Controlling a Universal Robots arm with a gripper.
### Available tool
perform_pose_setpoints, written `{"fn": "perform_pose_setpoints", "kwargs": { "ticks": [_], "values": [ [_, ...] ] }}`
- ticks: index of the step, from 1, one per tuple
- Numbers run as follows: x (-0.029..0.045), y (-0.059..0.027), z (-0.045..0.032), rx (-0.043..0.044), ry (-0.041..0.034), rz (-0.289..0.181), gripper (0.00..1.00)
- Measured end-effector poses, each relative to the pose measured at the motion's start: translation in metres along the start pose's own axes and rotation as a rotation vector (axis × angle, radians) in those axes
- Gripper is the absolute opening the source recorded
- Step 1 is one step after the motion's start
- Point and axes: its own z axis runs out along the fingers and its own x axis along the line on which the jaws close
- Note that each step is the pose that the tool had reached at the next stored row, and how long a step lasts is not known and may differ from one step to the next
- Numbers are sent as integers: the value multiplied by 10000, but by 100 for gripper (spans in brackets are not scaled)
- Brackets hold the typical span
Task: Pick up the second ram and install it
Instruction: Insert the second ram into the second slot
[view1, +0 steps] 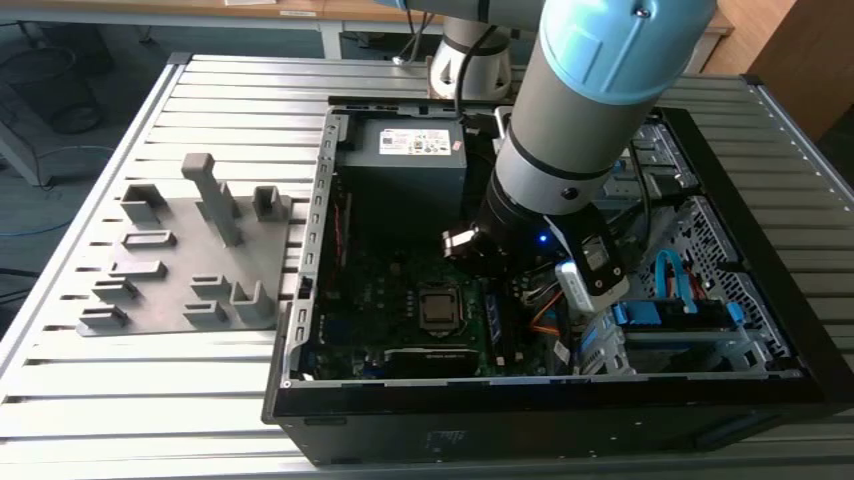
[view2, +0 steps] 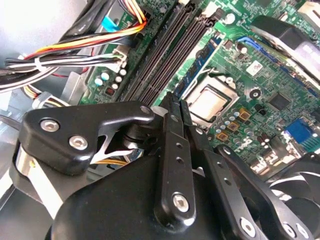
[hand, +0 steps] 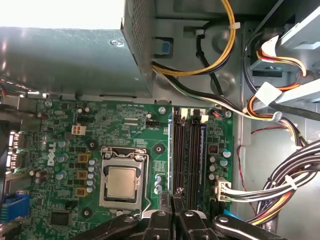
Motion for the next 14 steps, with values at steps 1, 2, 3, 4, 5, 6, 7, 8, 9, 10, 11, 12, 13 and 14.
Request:
{"fn": "perform_pose_setpoints", "kwargs": {
  "ticks": [1,2,3,4,5,6,7,8,9,10,11,12,13,14],
  "values": [
    [-1,0,0,3,-4,1,13],
    [-1,0,2,5,-53,-4,13],
    [1,0,2,11,-196,-17,13],
    [2,1,5,14,-325,-27,13],
    [2,1,5,14,-337,-28,13],
    [1,1,5,13,-339,-29,13],
    [2,1,5,14,-339,-28,13],
    [2,0,4,15,-339,-28,13],
    [2,1,4,35,-339,-19,13],
    [3,0,2,131,-338,19,13],
    [3,0,3,292,-341,74,13],
    [2,1,4,483,-349,132,13],
    [3,0,5,652,-353,189,13],
    [2,1,9,684,-357,266,13]
  ]
}}
